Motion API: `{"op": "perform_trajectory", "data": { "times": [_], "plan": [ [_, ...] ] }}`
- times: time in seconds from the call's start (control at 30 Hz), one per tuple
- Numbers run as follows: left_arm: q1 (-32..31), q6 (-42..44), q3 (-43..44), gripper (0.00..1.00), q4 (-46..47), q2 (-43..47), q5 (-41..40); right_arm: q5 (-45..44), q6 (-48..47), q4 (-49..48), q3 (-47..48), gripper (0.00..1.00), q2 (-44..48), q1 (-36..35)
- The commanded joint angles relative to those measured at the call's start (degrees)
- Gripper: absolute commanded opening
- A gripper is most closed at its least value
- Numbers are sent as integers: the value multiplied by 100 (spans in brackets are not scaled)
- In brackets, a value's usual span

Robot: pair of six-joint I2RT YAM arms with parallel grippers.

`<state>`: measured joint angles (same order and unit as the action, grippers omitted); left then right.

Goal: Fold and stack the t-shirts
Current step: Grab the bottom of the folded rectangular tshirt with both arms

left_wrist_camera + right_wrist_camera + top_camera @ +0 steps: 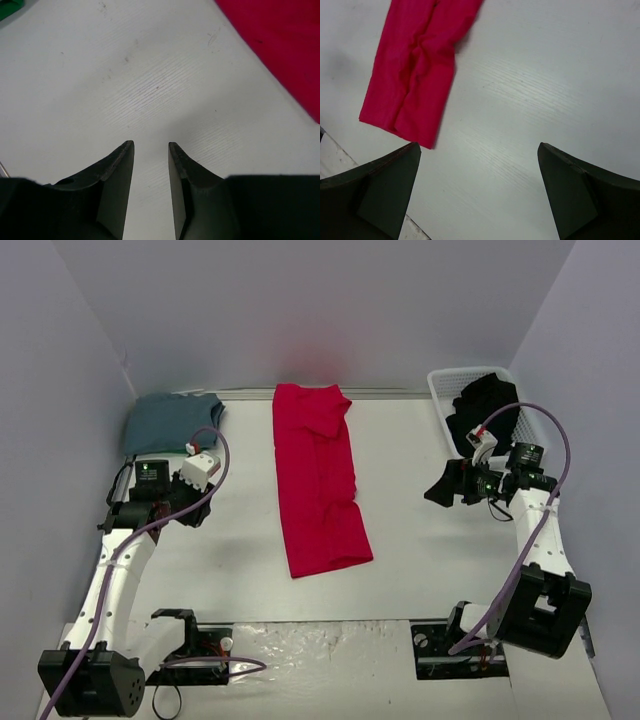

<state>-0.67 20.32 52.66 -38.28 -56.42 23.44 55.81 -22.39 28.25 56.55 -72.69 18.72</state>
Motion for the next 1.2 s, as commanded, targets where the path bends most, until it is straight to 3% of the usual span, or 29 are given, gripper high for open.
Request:
{"op": "perform_trajectory", "data": {
  "times": [0.0,0.17,0.47,0.9,1.17],
  "plan": [
    [40,-63,33,32,137,35,-33,-516,962,-1108,-232,100,166,26],
    [32,-28,7,33,181,-53,-59,-1116,1342,-1848,-742,100,1044,26],
    [40,-28,-28,33,207,52,-42,-1056,773,-1174,-382,100,344,35],
    [32,421,86,38,-188,-44,486,-1002,578,-1137,-444,100,677,-35],
    [32,386,60,38,-144,-44,390,-1564,481,-1155,-382,100,659,-605]
  ]
}}
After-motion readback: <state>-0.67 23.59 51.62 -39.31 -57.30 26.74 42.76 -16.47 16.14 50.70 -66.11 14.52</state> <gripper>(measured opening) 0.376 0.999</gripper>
